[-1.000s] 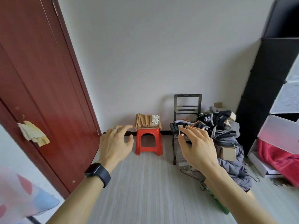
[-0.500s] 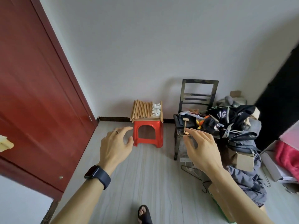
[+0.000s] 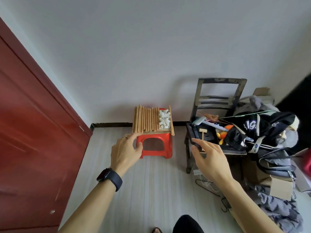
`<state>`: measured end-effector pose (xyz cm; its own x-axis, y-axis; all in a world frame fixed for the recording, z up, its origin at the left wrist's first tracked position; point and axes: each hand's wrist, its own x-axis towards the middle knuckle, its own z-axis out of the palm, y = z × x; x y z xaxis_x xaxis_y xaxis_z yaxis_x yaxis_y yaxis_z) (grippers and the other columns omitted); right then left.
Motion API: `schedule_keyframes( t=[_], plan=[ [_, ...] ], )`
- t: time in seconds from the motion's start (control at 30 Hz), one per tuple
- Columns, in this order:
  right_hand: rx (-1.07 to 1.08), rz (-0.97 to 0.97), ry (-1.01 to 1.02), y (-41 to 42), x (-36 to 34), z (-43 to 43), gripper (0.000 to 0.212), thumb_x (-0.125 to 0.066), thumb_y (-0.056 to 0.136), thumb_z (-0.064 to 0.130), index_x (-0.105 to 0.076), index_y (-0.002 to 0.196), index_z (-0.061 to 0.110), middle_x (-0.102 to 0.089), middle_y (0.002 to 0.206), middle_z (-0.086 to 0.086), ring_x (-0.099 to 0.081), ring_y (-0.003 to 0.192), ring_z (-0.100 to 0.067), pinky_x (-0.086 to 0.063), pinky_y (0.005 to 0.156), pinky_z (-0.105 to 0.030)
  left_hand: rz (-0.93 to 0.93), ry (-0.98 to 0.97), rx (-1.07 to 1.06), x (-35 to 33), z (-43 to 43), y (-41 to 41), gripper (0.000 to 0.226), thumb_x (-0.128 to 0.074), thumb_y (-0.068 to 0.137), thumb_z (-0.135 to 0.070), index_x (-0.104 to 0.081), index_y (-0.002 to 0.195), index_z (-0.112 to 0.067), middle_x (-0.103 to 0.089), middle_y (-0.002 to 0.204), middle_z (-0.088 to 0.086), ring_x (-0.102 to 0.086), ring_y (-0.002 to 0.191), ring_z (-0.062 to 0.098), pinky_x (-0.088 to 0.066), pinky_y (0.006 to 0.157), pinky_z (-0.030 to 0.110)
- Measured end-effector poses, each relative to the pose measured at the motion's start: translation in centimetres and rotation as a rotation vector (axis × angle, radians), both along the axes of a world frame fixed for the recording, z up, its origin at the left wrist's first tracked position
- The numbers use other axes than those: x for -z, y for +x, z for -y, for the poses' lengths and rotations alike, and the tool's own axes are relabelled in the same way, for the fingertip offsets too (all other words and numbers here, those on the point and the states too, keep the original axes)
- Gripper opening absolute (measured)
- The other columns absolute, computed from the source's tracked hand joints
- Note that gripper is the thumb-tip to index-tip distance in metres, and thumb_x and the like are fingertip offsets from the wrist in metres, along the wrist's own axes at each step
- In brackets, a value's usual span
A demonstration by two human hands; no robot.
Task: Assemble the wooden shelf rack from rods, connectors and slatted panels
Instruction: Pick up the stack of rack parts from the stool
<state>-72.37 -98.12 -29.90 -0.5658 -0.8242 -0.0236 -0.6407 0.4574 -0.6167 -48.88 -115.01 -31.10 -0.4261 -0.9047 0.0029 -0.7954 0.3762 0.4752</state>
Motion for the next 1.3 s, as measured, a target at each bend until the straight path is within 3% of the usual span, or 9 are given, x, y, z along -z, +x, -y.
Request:
schedule_keyframes(
  t=[0.1,0.23,0.37,0.53,0.73,0.9,1.07,1.2,1.3],
  plan=[
    [0.010,0.175,0.013,-2.0,1.8,5.5,0.037,-0.053,0.101,0.043,-0.059,0.137,0.037,-0.065,0.126,0.017,-0.058,0.118,-0.012,-0.043,0.109,-0.047,-0.129,0.221,-0.068,1.7,6.1,-2.0,0.032,-0.056,0.099,-0.033,-0.057,0.131,-0.037,-0.059,0.121,-0.008,-0.054,0.113,0.016,-0.043,0.079,0.026],
    [0.052,0.510,0.033,-6.0,4.9,14.3,0.026,-0.054,0.100,0.046,-0.060,0.125,0.050,-0.062,0.111,0.033,-0.060,0.117,-0.004,-0.048,0.092,-0.024,-0.283,0.502,-0.188,4.4,15.1,-4.6,0.019,-0.057,0.100,-0.032,-0.058,0.117,-0.041,-0.058,0.113,-0.016,-0.051,0.114,0.011,-0.038,0.091,0.028],
    [0.113,0.668,0.056,-11.4,9.7,25.0,0.015,-0.055,0.101,0.041,-0.062,0.108,0.052,-0.065,0.116,0.023,-0.062,0.114,-0.008,-0.050,0.103,-0.039,-0.320,0.611,-0.325,7.7,24.7,-6.7,0.026,-0.057,0.101,-0.026,-0.060,0.127,-0.028,-0.058,0.129,-0.008,-0.051,0.122,0.013,-0.039,0.099,0.031],
    [0.235,0.746,0.182,-17.3,15.1,36.7,0.015,-0.057,0.102,0.040,-0.063,0.116,0.040,-0.067,0.121,0.007,-0.063,0.110,-0.015,-0.050,0.104,-0.046,-0.222,0.745,-0.477,11.6,34.1,-8.0,0.040,-0.055,0.101,-0.028,-0.054,0.141,-0.020,-0.053,0.142,0.003,-0.050,0.130,0.024,-0.041,0.110,0.045],
    [0.308,0.789,0.341,-20.9,22.5,46.3,0.016,-0.056,0.102,0.040,-0.063,0.115,0.032,-0.070,0.104,0.007,-0.065,0.091,-0.010,-0.049,0.065,-0.027,-0.115,0.878,-0.535,19.0,42.4,-10.0,0.047,-0.050,0.103,-0.032,-0.046,0.148,-0.019,-0.044,0.152,0.004,-0.044,0.136,0.026,-0.037,0.114,0.045],
    [0.386,0.870,0.484,-22.8,31.4,50.7,0.017,-0.053,0.102,0.042,-0.059,0.115,0.032,-0.061,0.116,0.007,-0.056,0.107,-0.017,-0.048,0.087,-0.038,-0.168,1.017,-0.652,28.3,47.1,-12.6,0.051,-0.041,0.107,-0.037,-0.038,0.152,-0.015,-0.038,0.158,0.007,-0.036,0.143,0.027,-0.029,0.118,0.042],
    [0.584,0.949,0.532,-24.9,39.0,53.0,0.043,-0.051,0.104,0.042,-0.052,0.144,0.027,-0.051,0.145,0.001,-0.045,0.135,-0.025,-0.038,0.109,-0.049,-0.185,1.142,-0.848,36.6,49.9,-13.7,0.059,-0.032,0.107,-0.047,-0.029,0.157,-0.017,-0.032,0.161,0.008,-0.031,0.146,0.030,-0.023,0.121,0.045],
    [0.649,1.103,0.625,-25.7,43.4,52.9,0.036,-0.051,0.101,0.051,-0.065,0.120,0.024,-0.065,0.128,-0.001,-0.058,0.119,-0.025,-0.041,0.105,-0.050,-0.229,1.270,-0.892,41.6,51.2,-13.2,0.052,-0.035,0.103,-0.056,-0.049,0.144,-0.026,-0.051,0.145,0.008,-0.045,0.134,0.035,-0.030,0.114,0.060],
    [0.646,1.199,0.639,-26.0,44.6,52.5,0.039,-0.052,0.099,0.054,-0.070,0.113,0.022,-0.071,0.118,-0.005,-0.063,0.113,-0.030,-0.050,0.098,-0.051,-0.278,1.360,-0.892,43.3,51.6,-13.2,0.049,-0.044,0.097,-0.062,-0.064,0.120,-0.025,-0.065,0.122,0.010,-0.060,0.112,0.033,-0.051,0.090,0.055]
  ],
)
